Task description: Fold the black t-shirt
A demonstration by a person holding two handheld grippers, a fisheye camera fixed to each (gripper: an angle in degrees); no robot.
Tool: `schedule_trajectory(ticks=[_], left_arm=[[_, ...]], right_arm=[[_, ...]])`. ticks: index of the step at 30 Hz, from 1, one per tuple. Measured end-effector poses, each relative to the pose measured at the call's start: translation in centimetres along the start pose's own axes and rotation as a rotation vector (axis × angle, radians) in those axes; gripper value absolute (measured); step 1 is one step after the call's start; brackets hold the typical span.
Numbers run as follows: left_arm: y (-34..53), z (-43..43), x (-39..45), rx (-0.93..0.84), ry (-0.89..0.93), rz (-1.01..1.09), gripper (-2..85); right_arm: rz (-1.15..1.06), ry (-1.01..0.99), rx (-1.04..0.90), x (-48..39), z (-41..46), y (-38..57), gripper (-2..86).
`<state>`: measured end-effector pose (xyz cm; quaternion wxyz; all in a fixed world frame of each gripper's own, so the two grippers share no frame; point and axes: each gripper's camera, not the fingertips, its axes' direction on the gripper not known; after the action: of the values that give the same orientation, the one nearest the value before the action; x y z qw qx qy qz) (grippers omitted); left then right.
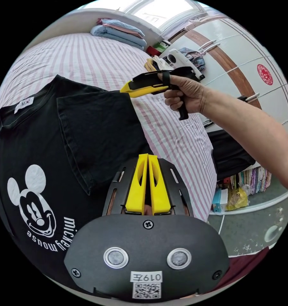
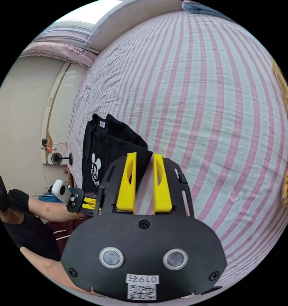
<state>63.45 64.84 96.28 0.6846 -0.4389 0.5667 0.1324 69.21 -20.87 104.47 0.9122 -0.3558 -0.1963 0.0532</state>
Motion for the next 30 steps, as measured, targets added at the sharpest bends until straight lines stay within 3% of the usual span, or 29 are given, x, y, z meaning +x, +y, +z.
schedule_trajectory(ticks=[3, 7, 13, 17, 20, 25, 30], left_arm=[[-0.2, 1.4, 0.3, -0.029, -0.015, 0.033, 0.8], [0.2, 3.7, -1.0, -0.095, -0.004, 0.008, 0.8], [0.7, 4.7, -2.0, -0.114, -0.011, 0.015, 0.8], [2.1, 2.7, -2.8, -0.028, 0.033, -0.014, 0.9], [3.7, 0.5, -4.3, 0.054, -0.047, -0.087, 0.8], [5.7, 1.1, -8.3, -0.016, -0.018, -0.205, 0.7], [8.1, -3.0, -6.6, 0.028, -0.137, -0.010, 0.6]], right_arm=[[0.048, -0.026, 0.024, 0.4, 0.1, 0.4, 3.2], [-0.029, 0.092, -0.023, -1.8, 0.3, 0.3, 1.0], [-0.111, 0.231, -0.085, -5.4, 1.7, 0.5, 3.5], [-0.082, 0.257, 0.031, -7.4, -0.5, 2.0, 7.6], [-0.175, 0.312, 0.172, -12.2, -2.3, 4.8, 4.1], [-0.324, 0.458, 0.036, -19.3, 3.6, 9.1, -0.7], [-0.292, 0.421, 0.246, -25.4, 3.2, 13.9, -0.7]])
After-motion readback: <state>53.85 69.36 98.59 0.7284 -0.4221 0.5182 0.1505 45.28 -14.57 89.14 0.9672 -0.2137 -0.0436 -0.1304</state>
